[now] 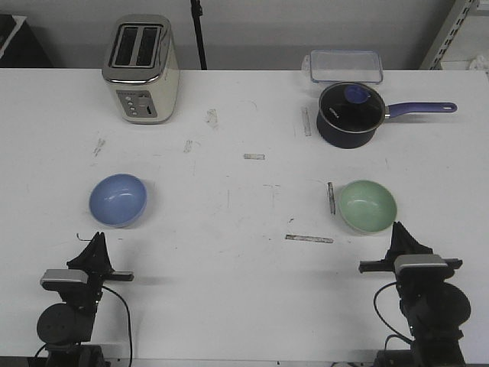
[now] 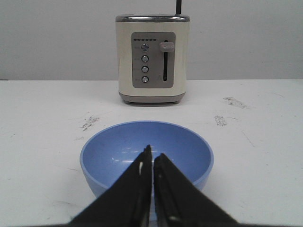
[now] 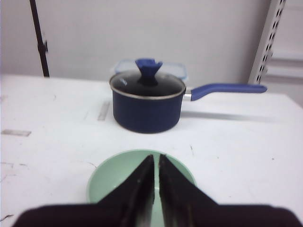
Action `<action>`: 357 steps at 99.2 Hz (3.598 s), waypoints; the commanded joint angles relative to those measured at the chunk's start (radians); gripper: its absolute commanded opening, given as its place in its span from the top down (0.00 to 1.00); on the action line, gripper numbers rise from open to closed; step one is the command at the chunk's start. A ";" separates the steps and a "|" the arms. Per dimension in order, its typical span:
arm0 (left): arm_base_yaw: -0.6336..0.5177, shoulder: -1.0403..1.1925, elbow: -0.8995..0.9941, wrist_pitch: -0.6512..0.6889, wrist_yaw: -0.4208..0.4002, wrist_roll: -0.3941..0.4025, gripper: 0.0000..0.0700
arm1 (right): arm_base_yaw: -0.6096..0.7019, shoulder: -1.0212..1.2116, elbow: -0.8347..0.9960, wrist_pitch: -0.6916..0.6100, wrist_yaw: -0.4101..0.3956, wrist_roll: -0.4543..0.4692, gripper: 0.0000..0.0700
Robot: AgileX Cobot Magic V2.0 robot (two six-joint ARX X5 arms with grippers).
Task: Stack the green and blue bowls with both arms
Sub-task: 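Move the right gripper forward toward the pale green bowl, then grasp the rim of the pale green bowl with the right gripper, then slide the green bowl with the right gripper toward the table center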
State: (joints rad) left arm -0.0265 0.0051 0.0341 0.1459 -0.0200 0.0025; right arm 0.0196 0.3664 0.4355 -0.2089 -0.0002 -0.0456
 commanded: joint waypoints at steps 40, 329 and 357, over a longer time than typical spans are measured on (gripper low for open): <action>0.001 -0.002 -0.022 0.012 0.004 0.008 1.00 | -0.001 0.612 0.504 -0.314 0.000 -0.001 0.98; 0.001 -0.002 -0.022 0.012 0.004 0.008 1.00 | 0.112 1.057 0.752 -0.537 -0.234 0.429 0.99; 0.001 -0.002 -0.022 0.013 0.004 0.008 1.00 | 0.382 1.102 0.748 -0.509 -0.126 0.607 0.99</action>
State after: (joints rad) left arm -0.0265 0.0051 0.0341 0.1455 -0.0200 0.0025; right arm 0.3603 1.4311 1.1652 -0.7311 -0.1501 0.4870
